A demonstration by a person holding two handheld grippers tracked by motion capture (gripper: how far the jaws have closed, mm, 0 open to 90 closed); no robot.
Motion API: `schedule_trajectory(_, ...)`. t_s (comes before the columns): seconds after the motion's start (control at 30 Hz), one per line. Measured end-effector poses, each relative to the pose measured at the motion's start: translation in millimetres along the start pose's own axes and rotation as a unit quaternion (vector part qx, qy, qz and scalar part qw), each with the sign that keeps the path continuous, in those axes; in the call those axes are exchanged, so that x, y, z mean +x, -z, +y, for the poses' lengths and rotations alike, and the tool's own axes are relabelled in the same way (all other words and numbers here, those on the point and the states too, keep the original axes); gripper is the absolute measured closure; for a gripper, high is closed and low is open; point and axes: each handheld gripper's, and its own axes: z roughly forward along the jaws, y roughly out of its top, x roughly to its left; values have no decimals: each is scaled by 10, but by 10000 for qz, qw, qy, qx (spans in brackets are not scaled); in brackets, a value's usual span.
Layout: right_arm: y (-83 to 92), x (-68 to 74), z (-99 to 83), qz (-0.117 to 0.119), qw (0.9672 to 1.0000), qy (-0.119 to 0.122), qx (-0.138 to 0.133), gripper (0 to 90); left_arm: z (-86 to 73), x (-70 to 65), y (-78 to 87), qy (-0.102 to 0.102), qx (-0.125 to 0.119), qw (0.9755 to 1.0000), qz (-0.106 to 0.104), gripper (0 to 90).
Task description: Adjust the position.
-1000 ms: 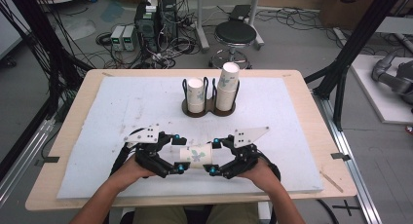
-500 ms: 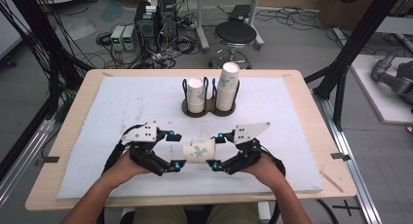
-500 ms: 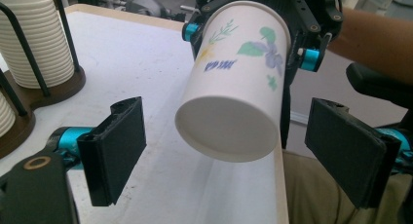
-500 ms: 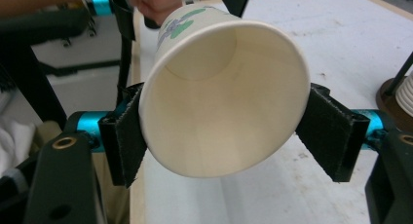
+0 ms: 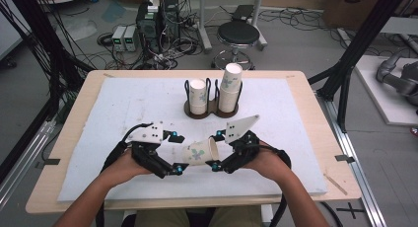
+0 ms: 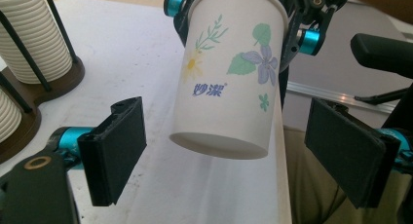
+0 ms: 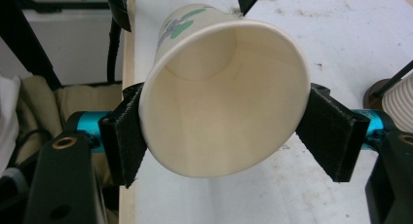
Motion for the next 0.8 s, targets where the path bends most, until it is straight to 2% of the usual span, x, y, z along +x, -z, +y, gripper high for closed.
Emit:
schedule_trajectory(0.37, 6, -1, 286, 30, 9971, 397, 646, 253, 55, -4, -48, -113, 315, 9994, -17, 155)
schedule_trajectory(0.53, -44, 19, 358, 44, 9934, 534, 1014, 253, 64, -5, -75, -127, 456, 9989, -50, 157)
schedule_trajectory(0.8, -128, 29, 468, 140, 9873, 764, 1386, 254, 65, -3, -127, -161, 734, 9971, -123, 173)
